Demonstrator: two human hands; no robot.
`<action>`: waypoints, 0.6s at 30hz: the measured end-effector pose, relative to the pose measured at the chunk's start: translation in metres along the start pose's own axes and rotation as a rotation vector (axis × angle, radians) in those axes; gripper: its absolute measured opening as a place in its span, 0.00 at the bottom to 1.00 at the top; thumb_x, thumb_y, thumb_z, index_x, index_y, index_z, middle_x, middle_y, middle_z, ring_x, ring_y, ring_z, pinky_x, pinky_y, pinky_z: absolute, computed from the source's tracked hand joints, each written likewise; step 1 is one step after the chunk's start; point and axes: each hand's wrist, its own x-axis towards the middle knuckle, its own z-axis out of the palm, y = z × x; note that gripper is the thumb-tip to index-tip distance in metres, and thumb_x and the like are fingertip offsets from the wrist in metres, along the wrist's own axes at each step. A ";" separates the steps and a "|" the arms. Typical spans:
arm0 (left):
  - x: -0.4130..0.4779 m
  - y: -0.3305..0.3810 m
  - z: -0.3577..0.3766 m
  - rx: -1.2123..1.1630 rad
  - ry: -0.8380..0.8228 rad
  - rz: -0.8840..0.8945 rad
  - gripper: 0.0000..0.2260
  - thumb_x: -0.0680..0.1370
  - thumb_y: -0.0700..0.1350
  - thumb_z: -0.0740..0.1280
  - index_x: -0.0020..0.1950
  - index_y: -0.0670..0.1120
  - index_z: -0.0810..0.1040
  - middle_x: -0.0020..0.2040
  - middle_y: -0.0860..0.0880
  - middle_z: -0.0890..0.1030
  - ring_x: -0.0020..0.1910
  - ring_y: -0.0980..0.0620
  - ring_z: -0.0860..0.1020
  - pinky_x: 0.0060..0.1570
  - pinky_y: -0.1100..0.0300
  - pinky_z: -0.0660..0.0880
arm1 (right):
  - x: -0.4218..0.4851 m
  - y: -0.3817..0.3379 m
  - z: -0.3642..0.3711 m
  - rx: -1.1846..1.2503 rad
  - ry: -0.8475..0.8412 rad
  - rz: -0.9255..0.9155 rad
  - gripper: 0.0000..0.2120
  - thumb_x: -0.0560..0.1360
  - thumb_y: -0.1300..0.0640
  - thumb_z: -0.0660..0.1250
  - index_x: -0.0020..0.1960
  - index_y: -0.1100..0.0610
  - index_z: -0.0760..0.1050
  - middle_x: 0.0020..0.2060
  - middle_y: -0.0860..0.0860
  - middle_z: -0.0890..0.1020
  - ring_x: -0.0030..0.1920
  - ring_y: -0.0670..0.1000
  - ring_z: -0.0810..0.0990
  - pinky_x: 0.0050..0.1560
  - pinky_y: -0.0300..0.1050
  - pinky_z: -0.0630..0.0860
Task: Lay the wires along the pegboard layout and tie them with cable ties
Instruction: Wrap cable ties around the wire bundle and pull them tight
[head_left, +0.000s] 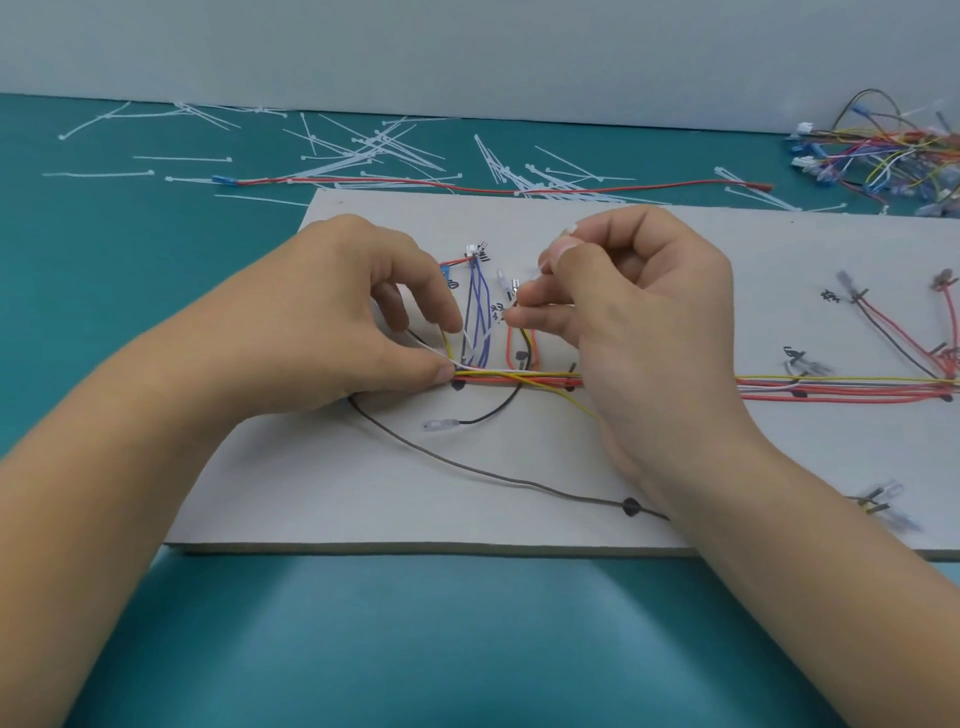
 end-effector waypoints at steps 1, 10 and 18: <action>0.000 0.001 0.000 -0.002 -0.009 0.002 0.09 0.64 0.58 0.77 0.43 0.63 0.86 0.47 0.61 0.82 0.46 0.60 0.80 0.45 0.56 0.77 | 0.000 0.000 0.000 -0.001 -0.001 -0.012 0.02 0.79 0.67 0.66 0.47 0.63 0.76 0.41 0.62 0.78 0.32 0.50 0.84 0.37 0.48 0.84; -0.001 0.007 0.001 0.017 -0.074 -0.013 0.09 0.65 0.59 0.71 0.44 0.65 0.86 0.49 0.60 0.79 0.48 0.60 0.79 0.54 0.53 0.77 | 0.001 0.004 0.005 -0.092 -0.074 -0.099 0.02 0.79 0.68 0.66 0.47 0.63 0.75 0.35 0.50 0.79 0.32 0.50 0.84 0.35 0.46 0.84; -0.001 0.005 0.004 0.060 -0.057 -0.020 0.11 0.65 0.59 0.71 0.47 0.63 0.84 0.48 0.59 0.77 0.49 0.59 0.77 0.53 0.54 0.77 | 0.005 0.003 0.006 -0.204 -0.154 -0.195 0.07 0.79 0.66 0.67 0.45 0.56 0.75 0.36 0.49 0.79 0.35 0.51 0.85 0.36 0.46 0.84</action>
